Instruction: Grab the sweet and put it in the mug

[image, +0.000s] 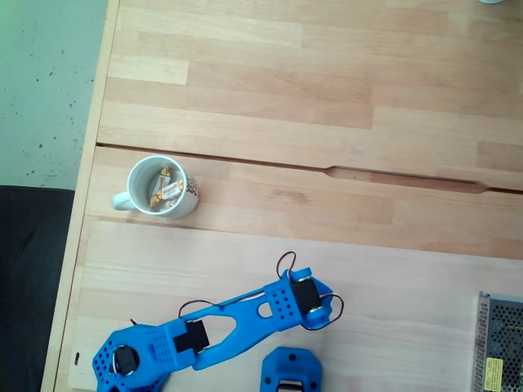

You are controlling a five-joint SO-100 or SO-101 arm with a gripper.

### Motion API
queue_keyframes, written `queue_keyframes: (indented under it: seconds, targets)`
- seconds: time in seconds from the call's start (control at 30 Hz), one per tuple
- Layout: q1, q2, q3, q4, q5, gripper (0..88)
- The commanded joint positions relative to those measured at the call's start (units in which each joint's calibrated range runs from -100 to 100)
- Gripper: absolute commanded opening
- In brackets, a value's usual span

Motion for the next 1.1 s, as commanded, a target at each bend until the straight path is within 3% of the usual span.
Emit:
queue_keyframes:
  seconds: [0.0,0.33,1.07]
  targets:
    - [-0.25,-1.37,-1.29,0.64,-0.29,29.1]
    - [-1.05,-1.46,-2.54,5.40,-1.66,29.0]
    - [-0.61,-0.16,-1.38,0.24,-2.30,29.0]
